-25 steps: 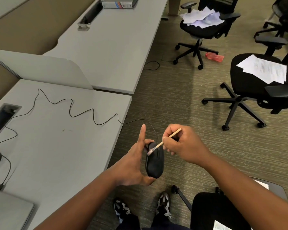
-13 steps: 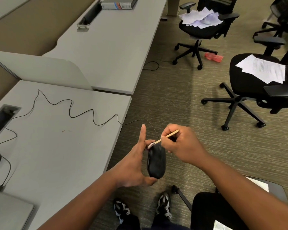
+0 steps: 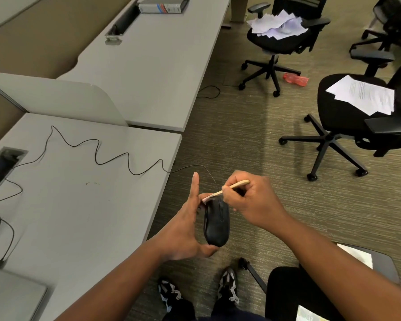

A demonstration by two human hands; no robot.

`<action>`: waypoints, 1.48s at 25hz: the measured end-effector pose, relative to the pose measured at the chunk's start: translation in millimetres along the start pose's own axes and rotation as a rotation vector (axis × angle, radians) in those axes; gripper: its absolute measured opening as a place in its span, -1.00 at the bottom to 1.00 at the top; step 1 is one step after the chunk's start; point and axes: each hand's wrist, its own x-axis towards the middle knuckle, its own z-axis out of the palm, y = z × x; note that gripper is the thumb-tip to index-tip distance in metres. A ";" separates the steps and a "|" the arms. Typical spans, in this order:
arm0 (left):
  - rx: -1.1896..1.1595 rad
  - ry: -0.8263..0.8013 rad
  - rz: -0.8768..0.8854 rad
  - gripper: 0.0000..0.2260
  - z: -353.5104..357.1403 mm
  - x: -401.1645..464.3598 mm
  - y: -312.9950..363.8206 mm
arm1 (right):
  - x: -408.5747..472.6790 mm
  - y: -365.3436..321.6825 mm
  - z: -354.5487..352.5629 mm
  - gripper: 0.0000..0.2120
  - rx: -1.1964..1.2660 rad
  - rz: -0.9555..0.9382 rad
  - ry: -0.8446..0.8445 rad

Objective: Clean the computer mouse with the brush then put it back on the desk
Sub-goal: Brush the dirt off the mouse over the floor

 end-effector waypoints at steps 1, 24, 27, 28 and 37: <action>-0.002 0.006 0.001 0.44 0.0 -0.4 -0.7 | 0.7 0.4 -0.1 -0.86 -0.012 -0.002 0.003; -0.084 0.072 -0.031 0.44 3.2 0.0 5.8 | -0.2 6.9 -9.5 -0.84 0.005 0.043 0.088; -0.087 0.079 -0.031 0.43 3.9 0.4 6.9 | -1.0 2.9 -4.8 -0.87 0.062 0.030 0.044; -0.086 0.081 -0.030 0.43 4.0 0.5 6.7 | -0.4 2.1 -3.7 -0.87 0.053 0.034 0.036; -0.101 0.091 -0.040 0.44 7.1 0.0 -0.9 | 3.5 -2.3 -4.7 -0.85 0.011 0.047 0.031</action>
